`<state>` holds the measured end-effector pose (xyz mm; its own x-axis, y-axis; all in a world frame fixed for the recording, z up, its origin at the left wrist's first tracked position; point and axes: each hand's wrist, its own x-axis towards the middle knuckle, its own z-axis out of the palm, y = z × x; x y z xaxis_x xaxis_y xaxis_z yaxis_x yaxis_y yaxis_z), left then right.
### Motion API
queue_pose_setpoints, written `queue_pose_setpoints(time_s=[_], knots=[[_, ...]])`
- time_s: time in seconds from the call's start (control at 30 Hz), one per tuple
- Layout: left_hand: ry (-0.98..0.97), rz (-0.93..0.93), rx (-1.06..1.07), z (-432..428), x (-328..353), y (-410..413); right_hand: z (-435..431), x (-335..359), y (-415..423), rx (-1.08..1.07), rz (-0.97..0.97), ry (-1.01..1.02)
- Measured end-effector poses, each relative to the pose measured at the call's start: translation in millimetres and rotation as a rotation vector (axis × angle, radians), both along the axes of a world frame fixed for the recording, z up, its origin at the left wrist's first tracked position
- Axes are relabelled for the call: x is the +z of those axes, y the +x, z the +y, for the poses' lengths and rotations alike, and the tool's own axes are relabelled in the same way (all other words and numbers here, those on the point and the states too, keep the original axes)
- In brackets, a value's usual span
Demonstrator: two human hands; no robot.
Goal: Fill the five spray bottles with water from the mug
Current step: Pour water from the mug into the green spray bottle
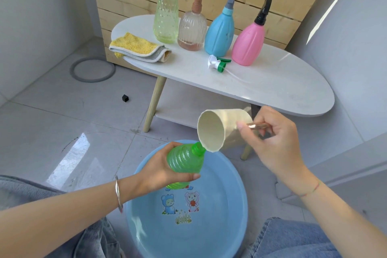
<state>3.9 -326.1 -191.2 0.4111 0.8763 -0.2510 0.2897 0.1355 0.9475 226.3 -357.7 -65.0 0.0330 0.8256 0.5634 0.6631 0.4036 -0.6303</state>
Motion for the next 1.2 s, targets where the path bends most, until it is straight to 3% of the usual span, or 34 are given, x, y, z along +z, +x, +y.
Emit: queue_pose_setpoints(time_s=[0.1,0.17,0.27,0.33,0.57,0.73,0.9,1.2], knots=[[-0.002,0.002,0.014,0.0,1.0,-1.5,13.3,-36.2,18.0,-0.13,0.347,-0.238],[-0.015,0.003,0.034,-0.2,0.5,-3.1,16.4,-74.1,26.4,-0.186,0.422,-0.442],[-0.019,0.01,0.049,-0.6,1.1,-5.6,5.4,-143.0,31.9,-0.272,0.274,-0.812],[-0.023,0.008,0.056,-1.6,2.0,-7.1,-6.7,-183.3,32.6,-0.265,0.13,-0.93],[-0.03,0.018,0.081,-2.1,1.2,-7.7,-32.0,-251.8,18.0,-0.166,-0.362,-0.994],[-0.025,0.026,0.073,-1.0,0.3,-8.2,-42.2,-268.5,10.8,-0.194,-0.393,-1.017],[-0.031,0.038,0.073,-1.0,1.2,-8.3,-44.4,-275.5,4.0,-0.209,-0.263,-1.003],[-0.041,0.015,0.098,0.4,4.2,-7.6,-21.2,-216.6,30.2,-0.432,0.447,-0.879]])
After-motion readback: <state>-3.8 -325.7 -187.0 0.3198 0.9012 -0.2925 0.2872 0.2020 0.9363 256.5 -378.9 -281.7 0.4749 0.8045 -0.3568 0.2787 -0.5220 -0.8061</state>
